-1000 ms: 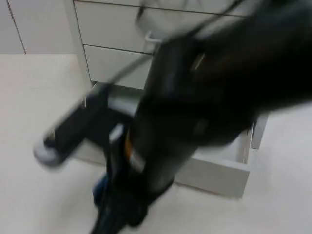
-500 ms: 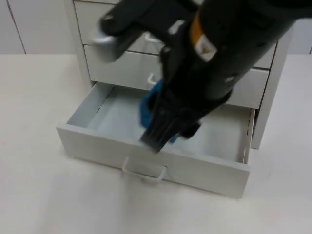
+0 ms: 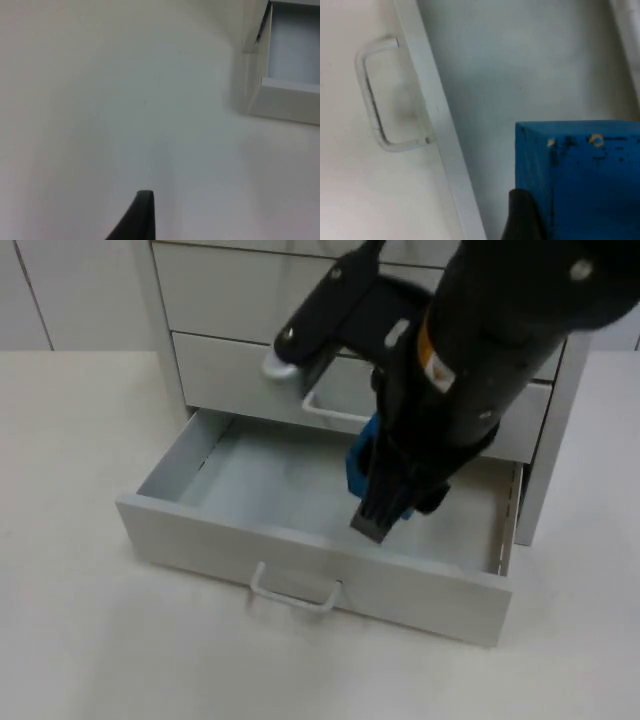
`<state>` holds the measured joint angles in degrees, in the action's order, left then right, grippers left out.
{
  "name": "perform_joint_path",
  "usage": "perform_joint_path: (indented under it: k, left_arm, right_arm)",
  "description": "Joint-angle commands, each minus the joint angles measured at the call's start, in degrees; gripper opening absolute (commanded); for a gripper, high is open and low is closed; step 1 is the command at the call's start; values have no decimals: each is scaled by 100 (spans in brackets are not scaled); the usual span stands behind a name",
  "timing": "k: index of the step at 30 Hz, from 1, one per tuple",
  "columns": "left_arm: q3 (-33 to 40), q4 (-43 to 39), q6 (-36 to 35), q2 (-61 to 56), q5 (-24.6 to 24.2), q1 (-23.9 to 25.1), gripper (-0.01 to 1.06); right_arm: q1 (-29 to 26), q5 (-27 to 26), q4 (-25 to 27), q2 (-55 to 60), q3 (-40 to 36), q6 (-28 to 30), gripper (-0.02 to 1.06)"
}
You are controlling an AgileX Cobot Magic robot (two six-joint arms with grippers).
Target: Open the drawer with the left hand, place the block into the drawer with the right hand, then close the drawer with the left hand.
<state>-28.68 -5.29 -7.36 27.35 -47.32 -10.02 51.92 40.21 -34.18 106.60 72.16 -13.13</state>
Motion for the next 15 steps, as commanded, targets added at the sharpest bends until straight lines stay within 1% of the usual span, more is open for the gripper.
perform_joint_path:
  k: [1,2,3,5,6,15]
  left_arm:
    - [12,-36,-1,-33,47,14,104]
    - [12,-36,-1,-33,47,14,104]
    - [12,-36,-1,-33,47,14,104]
    - [12,-36,-1,-33,47,14,104]
    - [12,-36,-1,-33,47,14,104]
    - [12,-36,-1,-33,47,14,104]
  right_arm:
    - [-24,-145,-281,117,25,-85,0]
    - [-24,-145,-510,226,25,-192,0]
    - [-24,-145,-510,226,25,-192,0]
    - [-24,-171,-942,485,25,-574,0]
    - [-24,-188,-1024,583,25,-613,0]
    - [-24,-538,-1045,876,25,-895,0]
